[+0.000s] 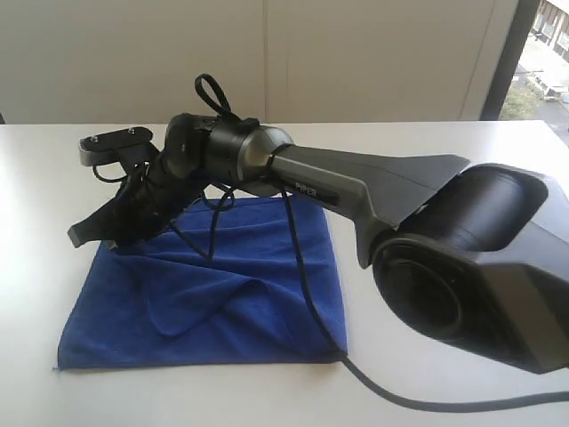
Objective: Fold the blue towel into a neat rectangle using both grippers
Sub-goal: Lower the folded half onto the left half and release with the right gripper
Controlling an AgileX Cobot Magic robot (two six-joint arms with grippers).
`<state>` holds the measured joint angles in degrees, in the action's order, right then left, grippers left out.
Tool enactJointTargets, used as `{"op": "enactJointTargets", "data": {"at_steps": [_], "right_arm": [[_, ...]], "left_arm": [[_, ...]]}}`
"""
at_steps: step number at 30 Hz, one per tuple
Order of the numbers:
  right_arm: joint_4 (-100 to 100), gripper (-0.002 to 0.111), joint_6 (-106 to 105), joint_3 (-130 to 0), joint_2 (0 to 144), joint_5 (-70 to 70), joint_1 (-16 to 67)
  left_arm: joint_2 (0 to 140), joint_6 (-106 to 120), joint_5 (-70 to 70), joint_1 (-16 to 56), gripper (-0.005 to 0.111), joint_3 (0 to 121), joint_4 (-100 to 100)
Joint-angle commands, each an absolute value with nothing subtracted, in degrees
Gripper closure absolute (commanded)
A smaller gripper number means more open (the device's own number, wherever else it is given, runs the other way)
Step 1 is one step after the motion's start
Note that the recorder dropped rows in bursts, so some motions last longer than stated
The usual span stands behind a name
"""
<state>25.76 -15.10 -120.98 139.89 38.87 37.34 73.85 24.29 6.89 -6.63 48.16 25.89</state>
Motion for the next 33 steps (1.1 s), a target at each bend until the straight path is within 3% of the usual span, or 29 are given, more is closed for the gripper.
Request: {"op": "enactJointTargets", "data": {"at_steps": [1, 3, 10, 20, 24, 28, 33], "right_arm": [[25.1, 0.039, -18.2, -122.1, 138.5, 39.2, 37.6], [21.1, 0.037, -18.2, -122.2, 137.2, 41.2, 37.4], [11.4, 0.054, -17.9, -122.2, 131.1, 49.3, 33.3], [15.2, 0.073, -24.8, -114.0, 123.0, 59.4, 18.5], [18.6, 0.086, -27.3, -108.3, 121.8, 58.9, 14.0], [22.1, 0.108, -32.8, -102.2, 121.7, 60.2, 11.5], [23.0, 0.108, -41.4, -95.0, 121.7, 61.0, 11.4]], "left_arm": [[73.7, 24.4, 7.0, -6.7, 0.107, 48.0, 25.1], [73.7, 24.4, 7.0, -6.7, 0.107, 48.0, 24.8], [74.1, 24.4, 7.1, -6.7, 0.107, 48.0, 24.9], [74.4, 24.4, 6.9, -6.7, 0.107, 48.0, 24.9], [74.4, 24.4, 6.5, -6.7, 0.107, 48.0, 24.9], [74.4, 24.4, 6.2, -6.7, 0.107, 48.0, 24.9], [74.4, 24.2, 7.5, -6.7, 0.107, 48.0, 25.1]]}}
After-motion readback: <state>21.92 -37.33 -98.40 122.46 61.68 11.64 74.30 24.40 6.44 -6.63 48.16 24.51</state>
